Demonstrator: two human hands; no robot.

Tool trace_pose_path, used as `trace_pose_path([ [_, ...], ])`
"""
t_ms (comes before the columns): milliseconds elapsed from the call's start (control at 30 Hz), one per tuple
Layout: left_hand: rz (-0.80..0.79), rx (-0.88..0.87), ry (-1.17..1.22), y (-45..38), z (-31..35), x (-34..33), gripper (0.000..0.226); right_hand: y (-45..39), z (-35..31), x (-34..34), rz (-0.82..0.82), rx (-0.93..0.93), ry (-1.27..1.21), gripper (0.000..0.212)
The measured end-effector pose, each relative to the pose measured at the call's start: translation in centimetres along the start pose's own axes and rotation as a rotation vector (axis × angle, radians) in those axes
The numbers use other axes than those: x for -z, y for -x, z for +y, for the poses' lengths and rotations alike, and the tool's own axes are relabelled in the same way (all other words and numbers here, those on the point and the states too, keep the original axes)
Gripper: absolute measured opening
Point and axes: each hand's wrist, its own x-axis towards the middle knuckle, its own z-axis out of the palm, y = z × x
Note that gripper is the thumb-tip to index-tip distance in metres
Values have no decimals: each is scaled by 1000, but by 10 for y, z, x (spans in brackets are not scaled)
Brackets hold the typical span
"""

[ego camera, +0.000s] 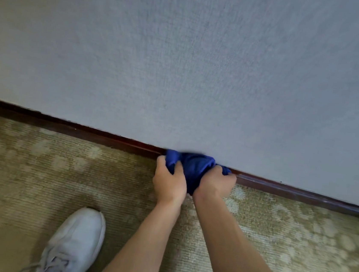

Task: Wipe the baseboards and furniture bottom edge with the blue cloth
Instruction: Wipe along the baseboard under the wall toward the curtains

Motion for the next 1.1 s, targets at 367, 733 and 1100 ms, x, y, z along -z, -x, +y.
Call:
trace_pose_path([
  [367, 172, 125, 210, 9, 7, -9, 25, 2, -6, 33, -544, -68, -88, 21],
  [733, 194, 312, 91, 102, 24, -94, 43, -92, -49, 131, -438, -331, -103, 18],
  [1100, 23, 527, 269, 62, -10, -170, 45, -140, -32, 129, -284, -384, -145, 28],
])
